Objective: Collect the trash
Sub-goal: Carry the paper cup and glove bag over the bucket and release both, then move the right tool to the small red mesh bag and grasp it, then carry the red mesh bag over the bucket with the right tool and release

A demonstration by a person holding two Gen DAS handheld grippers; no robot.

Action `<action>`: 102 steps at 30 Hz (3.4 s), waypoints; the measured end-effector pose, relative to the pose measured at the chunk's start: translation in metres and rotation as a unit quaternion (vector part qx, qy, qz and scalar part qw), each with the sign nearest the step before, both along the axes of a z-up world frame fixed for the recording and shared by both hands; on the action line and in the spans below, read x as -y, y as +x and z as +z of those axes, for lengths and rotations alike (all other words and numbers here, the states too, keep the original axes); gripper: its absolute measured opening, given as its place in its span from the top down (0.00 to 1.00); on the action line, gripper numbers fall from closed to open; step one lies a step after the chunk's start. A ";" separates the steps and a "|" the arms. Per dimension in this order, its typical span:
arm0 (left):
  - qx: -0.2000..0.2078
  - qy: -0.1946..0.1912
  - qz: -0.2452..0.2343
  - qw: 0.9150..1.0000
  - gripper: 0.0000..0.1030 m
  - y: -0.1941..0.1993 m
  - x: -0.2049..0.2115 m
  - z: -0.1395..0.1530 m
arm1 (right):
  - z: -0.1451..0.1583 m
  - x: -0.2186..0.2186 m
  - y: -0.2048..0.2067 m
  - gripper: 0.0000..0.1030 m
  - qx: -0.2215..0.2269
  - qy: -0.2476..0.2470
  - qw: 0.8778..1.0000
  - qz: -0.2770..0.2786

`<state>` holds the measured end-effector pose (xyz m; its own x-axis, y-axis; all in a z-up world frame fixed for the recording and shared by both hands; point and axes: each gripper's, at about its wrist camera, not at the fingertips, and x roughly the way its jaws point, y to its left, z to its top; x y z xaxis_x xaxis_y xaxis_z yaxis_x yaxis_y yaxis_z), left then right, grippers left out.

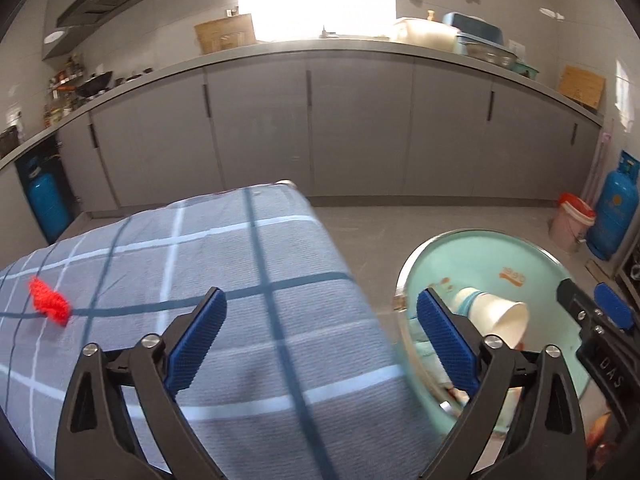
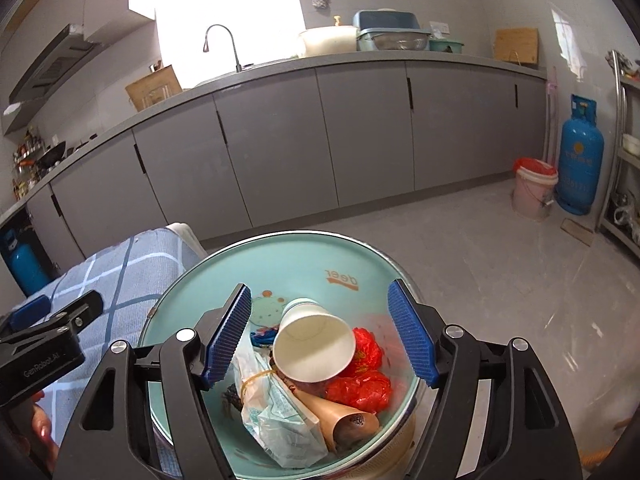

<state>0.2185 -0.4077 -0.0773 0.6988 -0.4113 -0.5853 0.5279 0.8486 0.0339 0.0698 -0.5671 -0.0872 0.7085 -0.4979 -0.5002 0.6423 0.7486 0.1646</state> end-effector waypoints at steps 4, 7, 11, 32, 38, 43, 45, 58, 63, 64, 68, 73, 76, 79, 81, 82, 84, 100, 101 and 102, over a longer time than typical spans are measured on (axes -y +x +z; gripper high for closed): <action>0.001 0.005 0.035 0.999 0.05 0.005 -0.032 -0.001 | 0.005 -0.013 0.005 0.31 0.004 -0.007 1.000 0.018; 0.007 0.005 0.061 0.998 0.05 0.010 -0.057 0.002 | 0.010 -0.025 0.008 0.31 0.007 -0.015 0.999 0.029; 0.014 -0.003 0.091 0.996 0.05 0.014 -0.096 0.009 | 0.020 -0.045 0.013 0.31 0.019 -0.018 0.998 0.050; 0.005 0.023 0.299 0.954 0.05 0.042 -0.326 0.003 | 0.038 -0.232 0.130 0.31 -0.003 -0.026 0.957 0.288; -0.006 0.022 0.366 0.930 0.05 0.043 -0.386 -0.004 | 0.030 -0.291 0.176 0.31 -0.022 -0.029 0.934 0.355; -0.014 0.008 0.399 0.917 0.05 0.043 -0.421 -0.006 | 0.022 -0.328 0.218 0.31 -0.045 -0.040 0.917 0.394; -0.016 0.006 0.410 0.912 0.05 0.044 -0.430 -0.009 | 0.016 -0.340 0.235 0.31 -0.057 -0.037 0.909 0.412; -0.028 0.008 0.450 0.893 0.05 0.043 -0.457 -0.020 | -0.013 -0.357 0.286 0.65 -0.124 -0.012 0.890 0.439; -0.031 0.006 0.449 0.893 0.05 0.043 -0.456 -0.021 | -0.014 -0.357 0.285 0.82 -0.121 -0.001 0.884 0.451; -0.029 0.007 0.449 0.893 0.05 0.042 -0.454 -0.021 | -0.013 -0.356 0.283 0.86 -0.119 0.000 0.885 0.451; -0.029 0.013 0.447 0.894 0.05 0.041 -0.450 -0.022 | -0.011 -0.348 0.273 0.91 -0.111 0.011 0.886 0.450; -0.026 0.010 0.444 0.896 0.05 0.037 -0.442 -0.020 | -0.007 -0.330 0.252 0.92 -0.096 0.019 0.899 0.427; -0.026 0.009 0.435 0.900 0.05 0.035 -0.434 -0.019 | -0.001 -0.313 0.234 0.92 -0.085 0.018 0.910 0.406; -0.025 0.007 0.424 0.905 0.05 0.032 -0.422 -0.018 | 0.006 -0.290 0.212 0.92 -0.075 0.014 0.922 0.380; -0.025 0.000 0.415 0.909 0.05 0.028 -0.414 -0.018 | 0.013 -0.269 0.194 0.92 -0.066 0.009 0.933 0.354; -0.024 -0.001 0.412 0.911 0.05 0.027 -0.410 -0.018 | 0.015 -0.261 0.187 0.92 -0.062 0.007 0.937 0.343; -0.023 0.000 0.403 0.915 0.05 0.024 -0.401 -0.017 | 0.020 -0.244 0.173 0.92 -0.057 0.000 0.945 0.322; -0.024 0.003 0.343 0.939 0.05 0.003 -0.345 -0.015 | 0.019 -0.087 0.063 0.92 -0.062 -0.018 0.993 0.096; -0.023 0.004 0.340 0.940 0.05 0.002 -0.342 -0.015 | 0.017 -0.081 0.058 0.92 -0.065 -0.017 0.994 0.087; -0.023 0.005 0.338 0.941 0.05 0.001 -0.340 -0.015 | 0.014 -0.076 0.055 0.92 -0.067 -0.014 0.995 0.078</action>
<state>0.2199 -0.0681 -0.0923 0.7730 0.1234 -0.6223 -0.1304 0.9909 0.0344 0.1244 -0.4908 -0.0729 0.7058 -0.4024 -0.5830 0.5327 0.8440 0.0624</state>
